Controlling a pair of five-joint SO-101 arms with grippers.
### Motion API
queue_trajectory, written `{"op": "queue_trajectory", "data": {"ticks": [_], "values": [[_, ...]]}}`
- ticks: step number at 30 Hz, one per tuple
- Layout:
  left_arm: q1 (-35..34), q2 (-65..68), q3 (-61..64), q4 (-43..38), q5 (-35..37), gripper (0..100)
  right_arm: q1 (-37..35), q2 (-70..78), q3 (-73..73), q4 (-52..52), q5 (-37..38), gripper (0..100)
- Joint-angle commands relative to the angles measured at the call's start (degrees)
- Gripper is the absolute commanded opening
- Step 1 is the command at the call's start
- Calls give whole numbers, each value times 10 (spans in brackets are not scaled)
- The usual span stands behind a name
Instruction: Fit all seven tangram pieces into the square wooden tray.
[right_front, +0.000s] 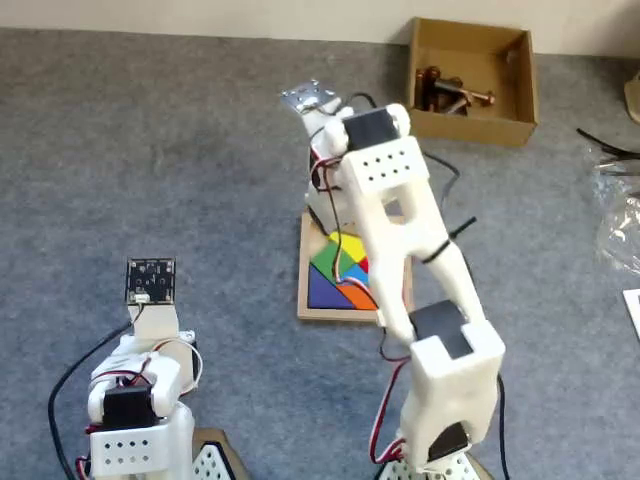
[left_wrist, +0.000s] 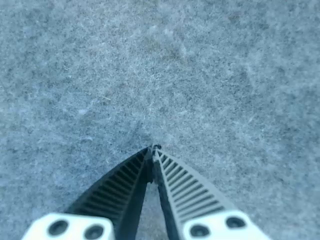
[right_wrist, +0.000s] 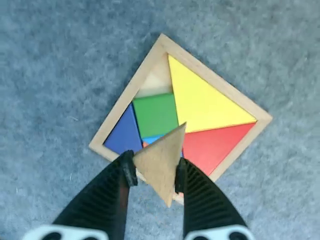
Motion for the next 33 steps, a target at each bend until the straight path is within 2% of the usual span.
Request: {"op": "queue_trajectory", "data": {"ticks": [1,12,21,29,31,33], "values": [[-5,4,12,4,1,5,-4,16,-54,9,-5,9],[-5,4,12,4,1,5,5,66,-58,7,0,9],[-5,4,12,4,1,5,22,66,-58,8,86,9],[-5,4,12,4,1,5,40,66,-58,8,98,10],[-5,4,12,4,1,5,40,66,-57,10,143,10],[-5,4,12,4,1,5,38,66,-55,10,221,10]]}}
